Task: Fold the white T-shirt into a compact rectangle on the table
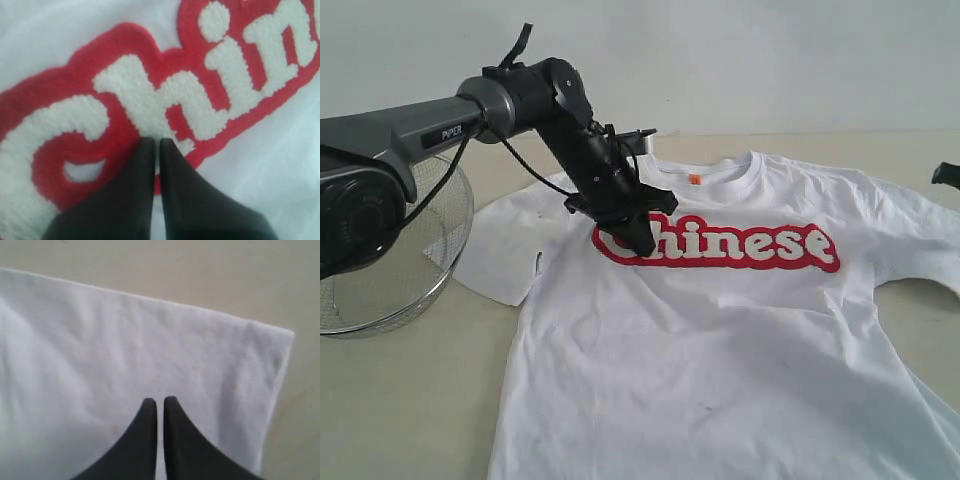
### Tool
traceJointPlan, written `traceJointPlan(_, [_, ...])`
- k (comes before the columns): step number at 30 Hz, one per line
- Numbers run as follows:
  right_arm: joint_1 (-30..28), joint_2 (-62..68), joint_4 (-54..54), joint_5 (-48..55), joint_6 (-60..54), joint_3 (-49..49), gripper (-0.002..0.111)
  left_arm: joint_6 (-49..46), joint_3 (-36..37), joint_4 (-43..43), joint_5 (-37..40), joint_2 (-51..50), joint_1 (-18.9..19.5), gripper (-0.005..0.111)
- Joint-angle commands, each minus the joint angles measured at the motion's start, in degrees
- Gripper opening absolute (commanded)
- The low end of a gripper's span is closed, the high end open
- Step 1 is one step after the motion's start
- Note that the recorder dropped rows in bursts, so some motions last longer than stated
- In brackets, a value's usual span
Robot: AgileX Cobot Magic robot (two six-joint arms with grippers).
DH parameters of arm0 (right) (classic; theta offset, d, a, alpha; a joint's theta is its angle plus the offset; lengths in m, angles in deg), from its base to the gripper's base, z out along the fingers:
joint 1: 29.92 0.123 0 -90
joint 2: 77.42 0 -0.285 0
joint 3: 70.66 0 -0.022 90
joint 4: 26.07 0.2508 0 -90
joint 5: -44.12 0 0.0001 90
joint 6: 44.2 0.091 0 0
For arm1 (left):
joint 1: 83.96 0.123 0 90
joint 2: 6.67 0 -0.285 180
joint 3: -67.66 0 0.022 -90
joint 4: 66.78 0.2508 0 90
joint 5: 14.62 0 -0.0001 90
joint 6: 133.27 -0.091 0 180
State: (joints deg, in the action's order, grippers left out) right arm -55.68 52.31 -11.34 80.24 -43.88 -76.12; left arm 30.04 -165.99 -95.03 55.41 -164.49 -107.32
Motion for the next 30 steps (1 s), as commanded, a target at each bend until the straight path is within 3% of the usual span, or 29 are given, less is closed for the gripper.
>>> traceJointPlan(1, [-0.37, -2.06, 11.6, -0.42, -8.72, -0.14, 0.0, 0.45, 0.52, -1.48, -0.07, 2.4, -0.49, 0.005])
traceJointPlan(6, [-0.37, -1.82, 24.61, 1.16, -18.84, -0.03, 0.0, -2.32, 0.52, -12.01, -0.88, 5.38, -0.6, 0.005])
traceJointPlan(11, [-0.25, -1.82, 41.85, 5.49, -32.97, -0.03, 0.0, -2.2, 0.52, -9.48, -0.07, 10.18, -0.68, 0.005])
traceJointPlan(18, [5.58, -1.82, 43.3, 6.53, -35.74, -0.03, 0.0, -1.15, 4.54, -8.49, -0.07, 17.37, -2.51, 0.005])
traceJointPlan(22, [9.28, -1.82, 43.65, 7.02, -37.12, -0.03, 0.0, -2.54, 11.29, -6.96, -0.07, 21.38, -5.21, 0.005])
traceJointPlan(28, [11.01, -2.41, 46.16, 13.69, -38.34, -0.03, 0.0, -6.27, 31.13, -6.25, -0.07, 32.89, -8.49, 0.005])
traceJointPlan(30, [11.01, -3.76, 47.18, 15.99, -38.33, 0.08, 0.0, -6.9, 39.17, -6.25, -3.97, 36.93, -8.51, 0.005])
